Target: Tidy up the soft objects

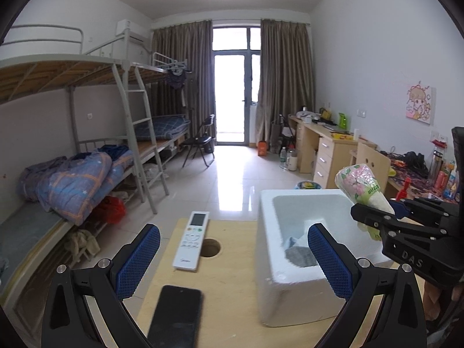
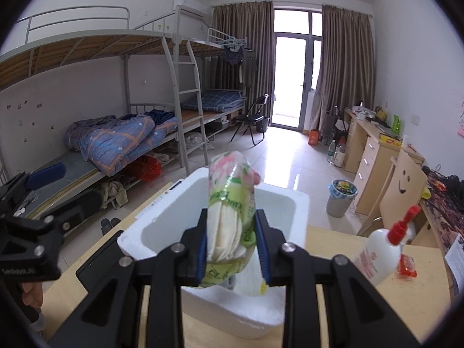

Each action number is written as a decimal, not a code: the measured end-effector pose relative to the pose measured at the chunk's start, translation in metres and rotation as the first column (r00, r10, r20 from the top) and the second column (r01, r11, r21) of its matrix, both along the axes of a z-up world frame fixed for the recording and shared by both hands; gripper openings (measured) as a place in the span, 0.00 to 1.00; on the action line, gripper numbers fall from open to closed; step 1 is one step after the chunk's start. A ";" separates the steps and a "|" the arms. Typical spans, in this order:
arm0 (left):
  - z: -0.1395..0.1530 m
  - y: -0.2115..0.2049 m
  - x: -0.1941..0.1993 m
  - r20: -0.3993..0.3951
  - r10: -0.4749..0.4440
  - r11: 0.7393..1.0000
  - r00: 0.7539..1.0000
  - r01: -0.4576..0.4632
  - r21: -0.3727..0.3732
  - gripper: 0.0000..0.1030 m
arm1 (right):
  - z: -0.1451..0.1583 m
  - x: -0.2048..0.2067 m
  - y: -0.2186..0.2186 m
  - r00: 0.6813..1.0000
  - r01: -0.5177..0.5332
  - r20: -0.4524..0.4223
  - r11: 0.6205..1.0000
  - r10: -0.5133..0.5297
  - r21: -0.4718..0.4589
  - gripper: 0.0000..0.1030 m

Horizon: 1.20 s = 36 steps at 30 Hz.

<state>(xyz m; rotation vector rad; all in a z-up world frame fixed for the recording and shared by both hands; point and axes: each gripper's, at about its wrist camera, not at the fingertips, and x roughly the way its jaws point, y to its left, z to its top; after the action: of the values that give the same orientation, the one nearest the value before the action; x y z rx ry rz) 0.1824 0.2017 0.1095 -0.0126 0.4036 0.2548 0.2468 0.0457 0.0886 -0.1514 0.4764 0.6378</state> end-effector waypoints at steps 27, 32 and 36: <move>-0.005 0.016 -0.014 0.002 0.065 0.998 0.998 -0.065 0.009 0.99 | -0.006 0.014 0.010 0.999 0.029 -0.042 1.000 -0.028 0.008 0.94; -0.005 0.013 -0.020 0.005 0.055 0.999 0.998 -0.055 0.001 0.99 | 0.003 0.006 0.001 0.999 0.024 -0.043 0.999 -0.022 0.040 0.96; -0.001 0.006 -0.024 0.018 0.048 0.999 0.999 -0.048 -0.005 0.99 | 0.010 -0.003 -0.007 0.999 0.026 -0.029 0.998 -0.024 0.050 1.00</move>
<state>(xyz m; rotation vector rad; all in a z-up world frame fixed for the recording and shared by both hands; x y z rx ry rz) 0.1581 0.2073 0.1089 -0.0290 0.3863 0.3007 0.2434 0.0385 0.0990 -0.0884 0.4887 0.6275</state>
